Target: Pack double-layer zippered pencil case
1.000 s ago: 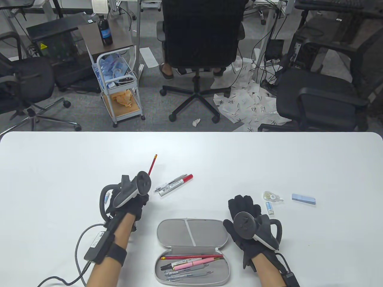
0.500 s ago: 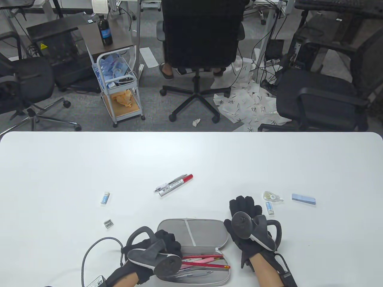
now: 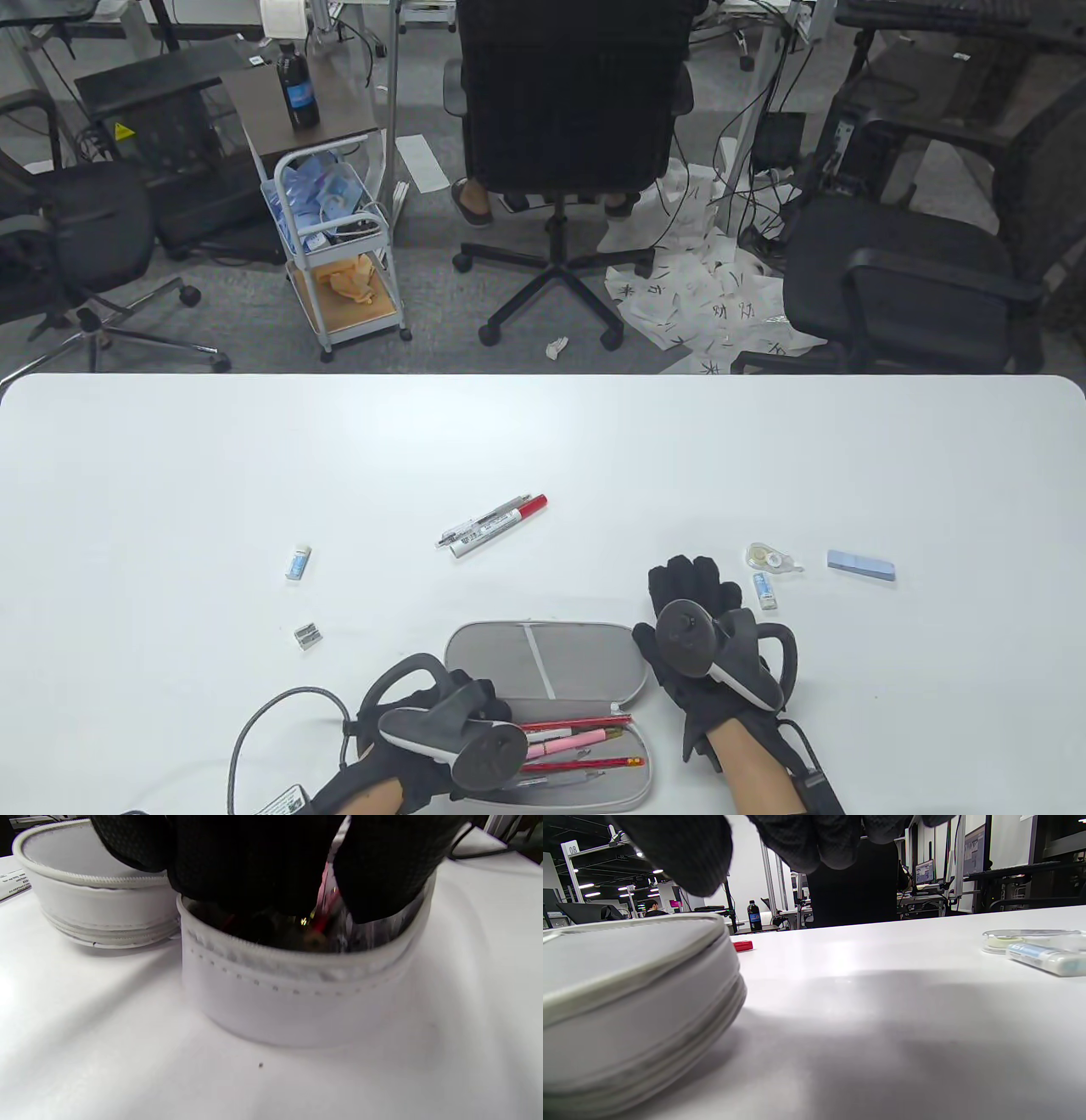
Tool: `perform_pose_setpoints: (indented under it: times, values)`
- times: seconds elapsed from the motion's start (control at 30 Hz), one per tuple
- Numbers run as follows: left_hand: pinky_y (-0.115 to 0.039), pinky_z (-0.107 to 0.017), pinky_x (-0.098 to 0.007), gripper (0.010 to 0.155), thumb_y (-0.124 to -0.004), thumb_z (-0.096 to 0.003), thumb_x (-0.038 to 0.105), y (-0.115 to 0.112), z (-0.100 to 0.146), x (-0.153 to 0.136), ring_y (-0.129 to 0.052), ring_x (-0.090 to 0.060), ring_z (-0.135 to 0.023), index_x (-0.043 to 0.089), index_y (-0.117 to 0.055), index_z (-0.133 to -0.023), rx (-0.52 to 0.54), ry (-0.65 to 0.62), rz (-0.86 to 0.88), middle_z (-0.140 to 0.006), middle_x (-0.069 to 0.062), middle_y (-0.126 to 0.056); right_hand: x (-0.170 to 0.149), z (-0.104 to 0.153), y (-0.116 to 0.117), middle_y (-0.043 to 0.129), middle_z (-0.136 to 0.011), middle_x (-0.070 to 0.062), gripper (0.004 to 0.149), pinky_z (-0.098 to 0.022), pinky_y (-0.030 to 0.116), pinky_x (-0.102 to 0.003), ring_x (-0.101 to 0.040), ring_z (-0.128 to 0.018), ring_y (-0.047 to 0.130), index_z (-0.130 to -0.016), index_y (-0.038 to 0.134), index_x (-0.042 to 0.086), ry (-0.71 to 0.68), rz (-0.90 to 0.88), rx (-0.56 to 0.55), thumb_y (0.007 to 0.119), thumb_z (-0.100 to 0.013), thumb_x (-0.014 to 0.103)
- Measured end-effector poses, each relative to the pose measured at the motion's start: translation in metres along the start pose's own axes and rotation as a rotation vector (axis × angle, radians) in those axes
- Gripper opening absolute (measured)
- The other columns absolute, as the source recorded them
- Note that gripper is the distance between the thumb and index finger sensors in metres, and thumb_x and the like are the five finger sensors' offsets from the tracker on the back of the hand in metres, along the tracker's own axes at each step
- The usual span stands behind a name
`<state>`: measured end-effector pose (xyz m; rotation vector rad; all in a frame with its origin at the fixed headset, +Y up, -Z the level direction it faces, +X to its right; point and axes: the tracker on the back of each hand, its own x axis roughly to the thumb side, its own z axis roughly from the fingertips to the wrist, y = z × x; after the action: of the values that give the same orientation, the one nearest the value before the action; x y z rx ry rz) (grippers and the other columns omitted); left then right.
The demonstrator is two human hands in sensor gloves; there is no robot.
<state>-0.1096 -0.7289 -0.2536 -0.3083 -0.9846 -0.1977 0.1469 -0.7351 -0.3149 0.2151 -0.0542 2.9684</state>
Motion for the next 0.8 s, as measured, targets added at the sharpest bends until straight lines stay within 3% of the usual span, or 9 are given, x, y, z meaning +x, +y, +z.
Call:
perform_pose_setpoints:
  times: [0.1,0.23,0.33,0.43,0.57,0.8]
  values:
    - [-0.072,-0.067,-0.058,0.039,-0.088,-0.0535,0.038,0.018,0.008,-0.019,-0.091,-0.030,-0.072,0.019,-0.090,-0.087,0.024,0.100,0.098,-0.086,-0.010,-0.093,-0.001,0.000,-0.001,0.046,-0.117,-0.017,0.070,-0.070,0.037,-0.057,-0.042,-0.102,0.036,-0.108,0.052,0.013,0.003,-0.005,-0.005,0.071,-0.052,0.049]
    - [-0.072,-0.068,-0.058,0.039,-0.086,-0.0546,0.037,0.052,0.016,-0.058,-0.091,-0.030,-0.075,0.021,-0.089,-0.090,0.169,0.271,0.014,-0.090,-0.008,-0.092,-0.002,0.000,-0.003,0.045,-0.117,-0.017,0.070,-0.070,0.036,-0.057,-0.042,-0.102,0.035,-0.108,0.051,0.013,0.003,-0.017,-0.009,0.071,-0.052,0.049]
    - [-0.071,-0.069,-0.058,0.041,-0.083,-0.0559,0.035,0.063,0.008,-0.098,-0.090,-0.030,-0.078,0.021,-0.086,-0.094,0.229,0.442,0.012,-0.094,-0.008,-0.090,-0.001,0.000,-0.002,0.045,-0.117,-0.017,0.070,-0.070,0.036,-0.057,-0.042,-0.102,0.035,-0.108,0.051,0.013,-0.001,-0.020,0.000,0.071,-0.052,0.049]
    - [-0.070,-0.069,-0.059,0.042,-0.082,-0.0565,0.032,0.056,-0.013,-0.146,-0.089,-0.032,-0.081,0.021,-0.084,-0.096,0.197,0.611,0.100,-0.097,-0.008,-0.088,-0.001,0.000,-0.002,0.044,-0.117,-0.017,0.070,-0.069,0.036,-0.057,-0.042,-0.102,0.035,-0.108,0.051,0.013,-0.006,-0.022,0.008,0.070,-0.052,0.049]
    - [-0.070,-0.069,-0.059,0.042,-0.083,-0.0556,0.032,0.038,-0.038,-0.188,-0.089,-0.032,-0.083,0.023,-0.085,-0.096,0.126,0.764,0.132,-0.097,-0.006,-0.089,-0.002,0.001,-0.003,0.044,-0.117,-0.017,0.070,-0.070,0.036,-0.057,-0.042,-0.102,0.034,-0.108,0.050,0.013,-0.006,-0.032,0.007,0.070,-0.052,0.049]
    - [-0.068,-0.072,-0.061,0.044,-0.082,-0.0563,0.033,0.012,-0.075,-0.222,-0.086,-0.035,-0.089,0.023,-0.082,-0.099,-0.009,0.816,0.303,-0.102,-0.006,-0.086,-0.002,-0.001,0.002,0.042,-0.117,-0.017,0.071,-0.070,0.035,-0.057,-0.042,-0.103,0.033,-0.109,0.049,0.013,-0.013,-0.043,0.039,0.070,-0.052,0.050]
